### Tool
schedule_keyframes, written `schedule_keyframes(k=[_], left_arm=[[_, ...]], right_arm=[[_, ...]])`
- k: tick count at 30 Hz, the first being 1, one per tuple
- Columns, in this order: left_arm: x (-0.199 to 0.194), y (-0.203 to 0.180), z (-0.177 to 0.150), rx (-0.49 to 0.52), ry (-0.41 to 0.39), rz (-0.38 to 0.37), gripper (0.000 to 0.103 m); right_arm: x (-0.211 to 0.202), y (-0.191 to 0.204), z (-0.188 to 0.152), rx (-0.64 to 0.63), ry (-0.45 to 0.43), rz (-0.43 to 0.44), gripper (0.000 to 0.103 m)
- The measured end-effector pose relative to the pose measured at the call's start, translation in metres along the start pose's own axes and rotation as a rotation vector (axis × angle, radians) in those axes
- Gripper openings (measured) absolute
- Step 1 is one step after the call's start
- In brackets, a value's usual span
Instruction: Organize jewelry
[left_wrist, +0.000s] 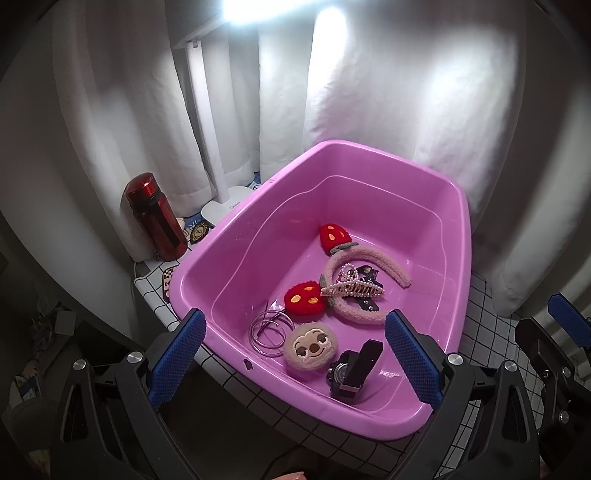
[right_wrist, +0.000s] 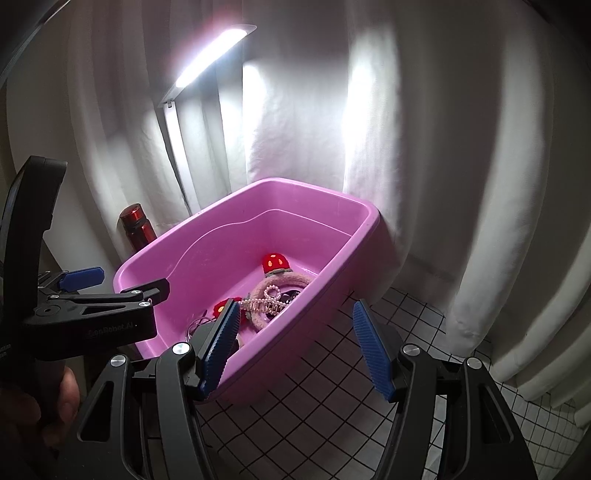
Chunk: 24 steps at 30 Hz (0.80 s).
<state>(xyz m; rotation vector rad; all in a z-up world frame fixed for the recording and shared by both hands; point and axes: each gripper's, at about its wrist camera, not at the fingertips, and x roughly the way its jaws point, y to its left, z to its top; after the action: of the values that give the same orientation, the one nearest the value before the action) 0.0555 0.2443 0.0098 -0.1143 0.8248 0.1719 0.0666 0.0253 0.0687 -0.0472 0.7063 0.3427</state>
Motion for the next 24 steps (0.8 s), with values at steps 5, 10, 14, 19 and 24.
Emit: schedule_keyframes(k=[5, 10, 14, 19, 24], left_arm=[[-0.0027, -0.0014, 0.0003, 0.005, -0.004, -0.001, 0.096], [-0.0047, -0.0020, 0.0002, 0.006, -0.005, 0.003, 0.096], [-0.0046, -0.0026, 0.0000, 0.007, -0.006, 0.001, 0.096], [-0.0062, -0.0024, 0.0000, 0.005, -0.008, -0.002, 0.096], [-0.0080, -0.0036, -0.0004, 0.002, -0.008, -0.005, 0.096]], right_arm=[[-0.0029, -0.0010, -0.0006, 0.002, -0.004, -0.002, 0.061], [-0.0046, -0.0024, -0.0011, -0.001, -0.006, 0.001, 0.061], [-0.0048, -0.0024, -0.0011, -0.001, -0.005, 0.000, 0.061], [-0.0054, -0.0028, -0.0014, -0.003, -0.006, 0.003, 0.061], [-0.0056, -0.0023, -0.0017, -0.001, -0.006, 0.003, 0.061]])
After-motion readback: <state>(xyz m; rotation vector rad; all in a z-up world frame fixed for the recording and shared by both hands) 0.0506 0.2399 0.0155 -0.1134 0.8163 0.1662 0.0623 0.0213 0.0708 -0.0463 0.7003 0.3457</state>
